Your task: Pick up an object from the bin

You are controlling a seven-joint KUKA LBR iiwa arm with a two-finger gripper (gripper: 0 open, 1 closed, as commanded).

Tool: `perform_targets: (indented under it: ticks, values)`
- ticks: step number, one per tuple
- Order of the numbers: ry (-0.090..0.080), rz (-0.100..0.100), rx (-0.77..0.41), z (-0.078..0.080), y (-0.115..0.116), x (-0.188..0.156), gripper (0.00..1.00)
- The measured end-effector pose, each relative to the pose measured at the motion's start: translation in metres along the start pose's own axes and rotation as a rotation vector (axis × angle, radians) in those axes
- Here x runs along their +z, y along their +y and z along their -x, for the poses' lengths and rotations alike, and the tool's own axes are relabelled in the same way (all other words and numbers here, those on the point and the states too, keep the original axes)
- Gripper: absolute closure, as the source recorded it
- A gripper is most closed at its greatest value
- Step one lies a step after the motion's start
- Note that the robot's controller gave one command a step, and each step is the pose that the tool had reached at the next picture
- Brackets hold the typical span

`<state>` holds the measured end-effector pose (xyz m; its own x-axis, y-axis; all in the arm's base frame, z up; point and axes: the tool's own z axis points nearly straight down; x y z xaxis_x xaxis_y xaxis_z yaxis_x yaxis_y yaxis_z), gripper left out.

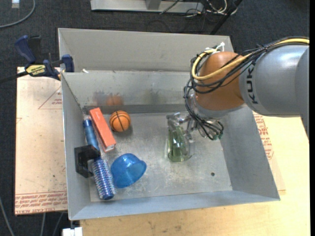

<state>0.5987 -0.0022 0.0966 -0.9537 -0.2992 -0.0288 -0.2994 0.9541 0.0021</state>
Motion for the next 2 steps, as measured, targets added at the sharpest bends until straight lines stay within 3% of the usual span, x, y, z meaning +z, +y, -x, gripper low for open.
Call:
perform_targets:
  ticks: [2]
  values:
    - [-0.004, 0.001, 0.0, 0.0021, 0.0005, -0.0154, 1.0]
